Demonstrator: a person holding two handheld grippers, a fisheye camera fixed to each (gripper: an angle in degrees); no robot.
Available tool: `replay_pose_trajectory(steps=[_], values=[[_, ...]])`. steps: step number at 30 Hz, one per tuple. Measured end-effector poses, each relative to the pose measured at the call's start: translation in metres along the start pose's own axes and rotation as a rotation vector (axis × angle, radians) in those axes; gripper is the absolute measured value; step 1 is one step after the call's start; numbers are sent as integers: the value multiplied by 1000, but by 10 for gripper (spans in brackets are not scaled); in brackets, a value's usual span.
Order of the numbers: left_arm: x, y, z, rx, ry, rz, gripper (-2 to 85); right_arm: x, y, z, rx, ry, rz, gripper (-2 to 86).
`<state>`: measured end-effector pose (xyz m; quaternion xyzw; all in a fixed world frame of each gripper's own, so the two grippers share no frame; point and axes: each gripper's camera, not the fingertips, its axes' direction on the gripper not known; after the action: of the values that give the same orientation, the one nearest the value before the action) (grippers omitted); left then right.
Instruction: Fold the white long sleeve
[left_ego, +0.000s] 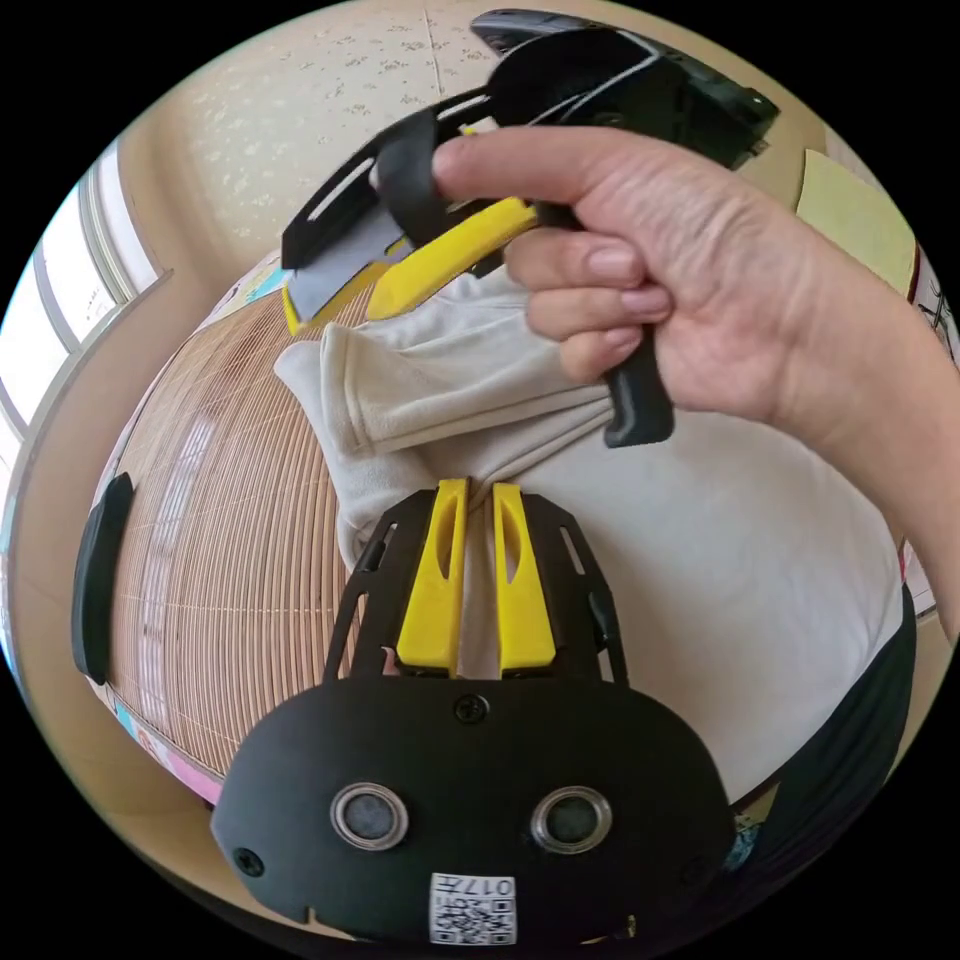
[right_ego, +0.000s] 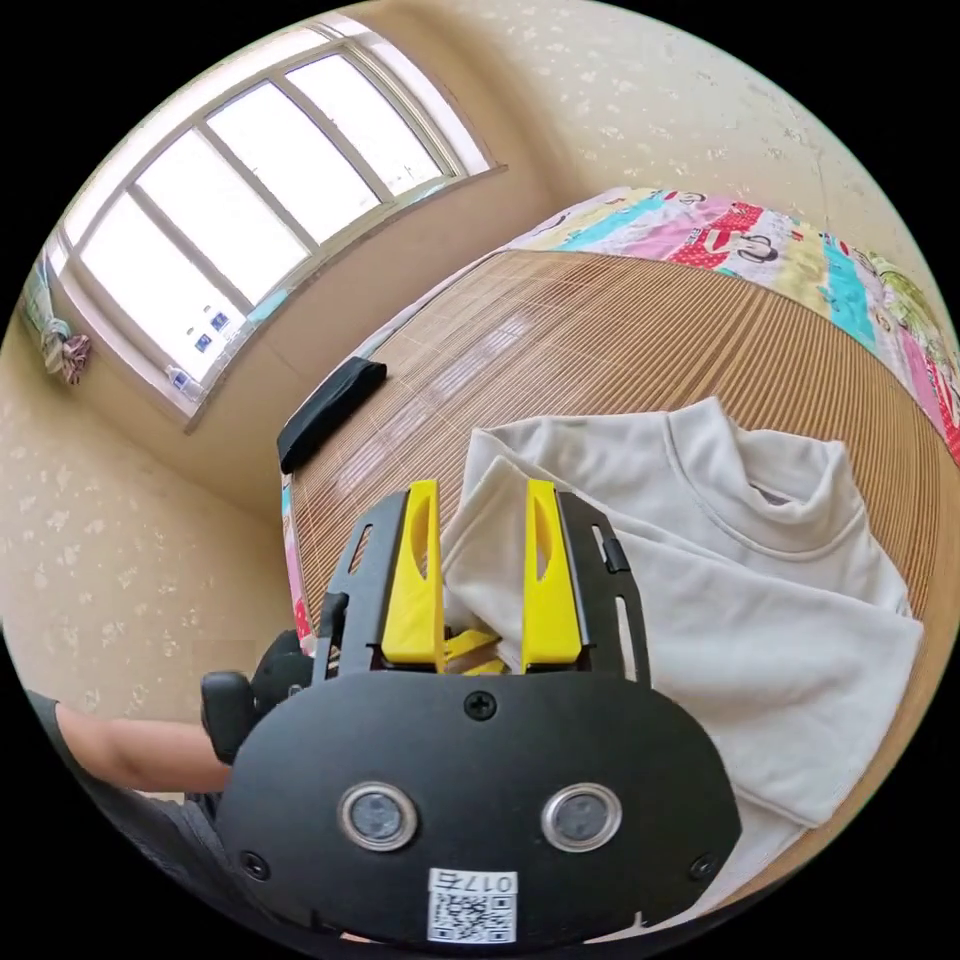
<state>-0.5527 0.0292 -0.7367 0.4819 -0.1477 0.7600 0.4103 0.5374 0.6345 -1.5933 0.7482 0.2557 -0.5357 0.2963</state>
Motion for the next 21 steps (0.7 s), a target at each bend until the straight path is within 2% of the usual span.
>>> replay_pose_trajectory(steps=[4,8,10,12,13,15,18,19,21], values=[[-7,1,0,6,45,-20,51,5,-9,31,-94,17,12,59],[5,1,-1,10,-18,10,51,-7,3,-2,103,-84,-85,52],[5,0,-2,8,-15,8,51,-5,5,-3,127,-122,-64,63],[0,0,-2,7,17,-7,51,8,-2,30,-89,-11,10,81],[-3,0,-2,9,36,-16,51,12,-3,37,-136,-10,8,82],[-4,-1,-3,9,47,-21,51,28,7,20,-46,-123,62,91],[0,-2,-4,9,35,-15,51,32,39,-26,96,-159,89,96],[-1,-2,-5,8,42,-18,51,31,50,-35,118,-139,87,96],[-2,-4,-5,5,52,-23,51,27,100,-66,175,74,96,95]])
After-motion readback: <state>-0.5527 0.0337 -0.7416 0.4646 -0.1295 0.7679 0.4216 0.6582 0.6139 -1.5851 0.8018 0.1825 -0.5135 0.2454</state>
